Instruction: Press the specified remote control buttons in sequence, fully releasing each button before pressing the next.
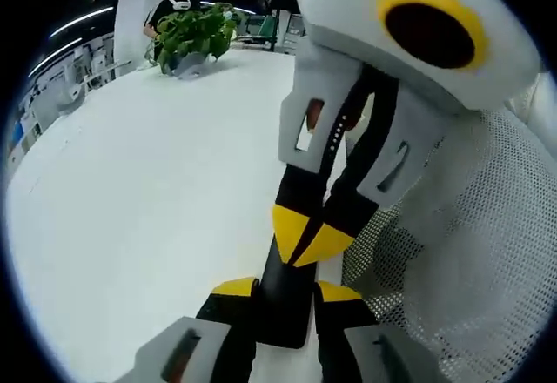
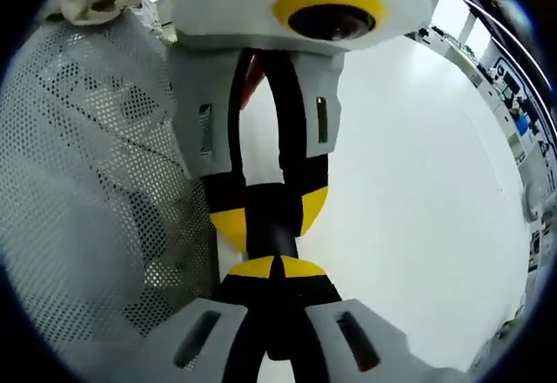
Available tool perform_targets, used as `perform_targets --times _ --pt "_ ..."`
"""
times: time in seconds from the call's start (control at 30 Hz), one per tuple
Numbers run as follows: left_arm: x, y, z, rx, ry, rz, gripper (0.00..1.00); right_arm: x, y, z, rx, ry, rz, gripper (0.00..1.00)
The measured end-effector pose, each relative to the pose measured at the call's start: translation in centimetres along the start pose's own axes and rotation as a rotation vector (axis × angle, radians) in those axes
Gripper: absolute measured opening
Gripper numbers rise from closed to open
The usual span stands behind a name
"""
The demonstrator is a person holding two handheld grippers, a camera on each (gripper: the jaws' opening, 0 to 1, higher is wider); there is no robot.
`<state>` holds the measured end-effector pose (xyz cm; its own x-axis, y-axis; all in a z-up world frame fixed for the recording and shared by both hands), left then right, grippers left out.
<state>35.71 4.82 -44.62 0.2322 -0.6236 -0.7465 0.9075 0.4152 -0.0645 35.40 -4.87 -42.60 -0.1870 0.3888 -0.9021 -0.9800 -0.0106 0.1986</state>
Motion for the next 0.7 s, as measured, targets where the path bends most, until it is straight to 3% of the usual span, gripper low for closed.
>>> perform_targets --times 0.23,0.4,0.7 --pt "0.00 0.08 -0.14 -0.038 -0.018 -0.009 0.26 0.12 -0.20 0.76 0.027 0.089 0.021 0.00" --pt "0.02 0.05 -0.13 -0.035 -0.021 -0.009 0.26 -0.13 -0.22 0.06 0.052 0.031 0.021 0.00" --pt "0.10 -0.01 -0.13 -0.030 -0.022 -0.008 0.25 0.19 0.54 0.38 -0.012 0.075 -0.039 0.00"
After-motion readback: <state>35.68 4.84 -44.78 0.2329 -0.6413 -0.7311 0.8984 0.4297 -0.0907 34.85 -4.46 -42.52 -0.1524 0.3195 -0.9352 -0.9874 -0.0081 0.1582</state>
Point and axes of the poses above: the point that each gripper's makers call its tool centre point, and the gripper's own axes: x roughly forward along the fingers, y roughly to its left, z roughly out of its top, the point moved 9 cm from there along -x, roughly backward along the fingers, and after that the axes turned 14 degrees about z, right-handed, at the moved point
